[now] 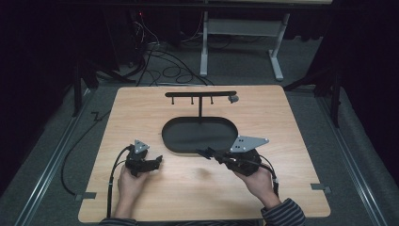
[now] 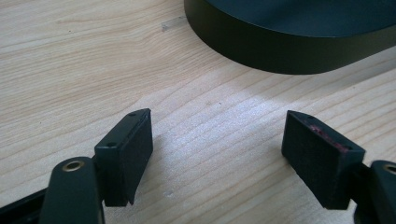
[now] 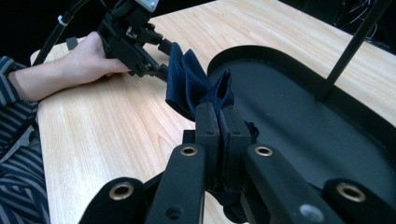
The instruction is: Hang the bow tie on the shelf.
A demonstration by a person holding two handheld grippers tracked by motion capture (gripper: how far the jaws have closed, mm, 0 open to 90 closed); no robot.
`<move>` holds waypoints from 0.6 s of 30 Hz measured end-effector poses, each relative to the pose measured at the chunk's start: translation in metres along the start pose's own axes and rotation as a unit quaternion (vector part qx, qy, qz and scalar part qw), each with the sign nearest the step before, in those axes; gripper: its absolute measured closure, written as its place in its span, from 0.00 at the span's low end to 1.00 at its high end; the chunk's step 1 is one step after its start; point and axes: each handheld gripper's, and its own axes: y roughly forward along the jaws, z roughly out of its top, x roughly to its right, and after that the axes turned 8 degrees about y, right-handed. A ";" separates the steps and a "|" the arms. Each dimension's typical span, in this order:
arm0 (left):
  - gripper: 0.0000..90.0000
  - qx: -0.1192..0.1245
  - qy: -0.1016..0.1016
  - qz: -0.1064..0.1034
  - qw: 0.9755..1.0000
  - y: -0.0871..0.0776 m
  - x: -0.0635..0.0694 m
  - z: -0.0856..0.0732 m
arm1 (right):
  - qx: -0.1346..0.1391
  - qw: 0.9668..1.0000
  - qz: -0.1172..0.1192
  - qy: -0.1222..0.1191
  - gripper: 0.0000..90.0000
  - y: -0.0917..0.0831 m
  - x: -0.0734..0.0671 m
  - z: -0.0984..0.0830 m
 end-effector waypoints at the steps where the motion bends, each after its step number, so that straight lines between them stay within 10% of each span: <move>1: 0.28 0.000 0.000 0.000 1.000 0.000 0.000 0.000 | 0.001 1.000 -0.002 0.000 1.00 -0.001 0.001 0.001; 18: 0.28 0.000 0.000 0.000 1.000 0.000 0.000 0.000 | 0.008 1.000 -0.017 0.006 1.00 -0.011 0.014 0.022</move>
